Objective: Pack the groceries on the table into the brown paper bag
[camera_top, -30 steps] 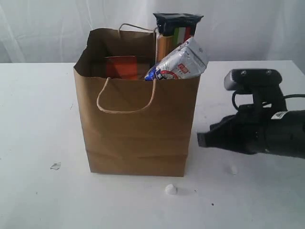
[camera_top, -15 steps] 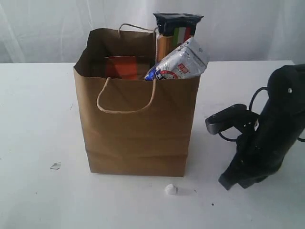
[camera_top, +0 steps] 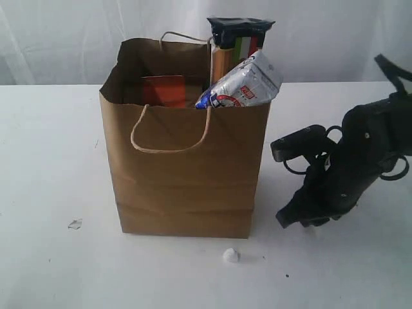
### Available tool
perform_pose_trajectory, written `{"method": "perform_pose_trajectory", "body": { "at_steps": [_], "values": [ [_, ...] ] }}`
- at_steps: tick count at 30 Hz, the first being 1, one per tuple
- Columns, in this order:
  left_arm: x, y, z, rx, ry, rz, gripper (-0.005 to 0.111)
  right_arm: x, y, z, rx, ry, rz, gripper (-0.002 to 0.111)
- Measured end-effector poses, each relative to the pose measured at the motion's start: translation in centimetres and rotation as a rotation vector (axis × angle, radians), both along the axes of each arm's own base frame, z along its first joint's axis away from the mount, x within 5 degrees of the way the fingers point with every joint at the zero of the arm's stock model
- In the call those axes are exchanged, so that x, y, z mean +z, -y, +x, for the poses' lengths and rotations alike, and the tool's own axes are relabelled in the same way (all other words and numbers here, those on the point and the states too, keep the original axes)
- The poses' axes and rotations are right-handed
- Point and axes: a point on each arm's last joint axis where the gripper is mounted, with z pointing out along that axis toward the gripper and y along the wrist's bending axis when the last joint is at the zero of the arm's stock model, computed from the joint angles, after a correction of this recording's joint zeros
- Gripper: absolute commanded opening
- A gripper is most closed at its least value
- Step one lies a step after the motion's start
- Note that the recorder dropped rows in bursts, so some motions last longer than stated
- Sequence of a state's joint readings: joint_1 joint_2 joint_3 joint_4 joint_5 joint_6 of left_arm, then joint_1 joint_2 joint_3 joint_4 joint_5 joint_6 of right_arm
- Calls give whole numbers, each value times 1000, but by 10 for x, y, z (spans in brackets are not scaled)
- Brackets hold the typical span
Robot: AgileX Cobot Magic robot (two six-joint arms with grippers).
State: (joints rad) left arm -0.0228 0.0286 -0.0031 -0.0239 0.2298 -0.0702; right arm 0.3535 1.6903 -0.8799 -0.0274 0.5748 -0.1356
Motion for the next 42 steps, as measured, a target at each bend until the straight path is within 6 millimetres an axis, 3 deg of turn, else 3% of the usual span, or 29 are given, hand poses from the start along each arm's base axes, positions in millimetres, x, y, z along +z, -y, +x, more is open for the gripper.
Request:
{"method": "perform_pose_trajectory", "body": {
  "at_steps": [4, 8, 16, 21, 26, 33, 37, 42],
  "values": [
    [0, 0, 0, 0, 0, 0, 0, -19, 1, 0, -32, -80, -29, 34],
    [0, 0, 0, 0, 0, 0, 0, -25, 0, 0, -39, -98, -33, 33],
    [0, 0, 0, 0, 0, 0, 0, -24, 1, -1, -40, -115, -42, 2],
    [0, 0, 0, 0, 0, 0, 0, -7, 5, -10, -43, -144, -55, 0],
    [0, 0, 0, 0, 0, 0, 0, 34, 10, -23, -46, -149, -62, 0],
    [0, 0, 0, 0, 0, 0, 0, 129, 20, -50, -25, -15, -12, 0],
    [0, 0, 0, 0, 0, 0, 0, 189, 19, -69, -21, 135, 132, 0],
    [0, 0, 0, 0, 0, 0, 0, 253, 1, -85, 118, 249, 410, 0]
  ]
}}
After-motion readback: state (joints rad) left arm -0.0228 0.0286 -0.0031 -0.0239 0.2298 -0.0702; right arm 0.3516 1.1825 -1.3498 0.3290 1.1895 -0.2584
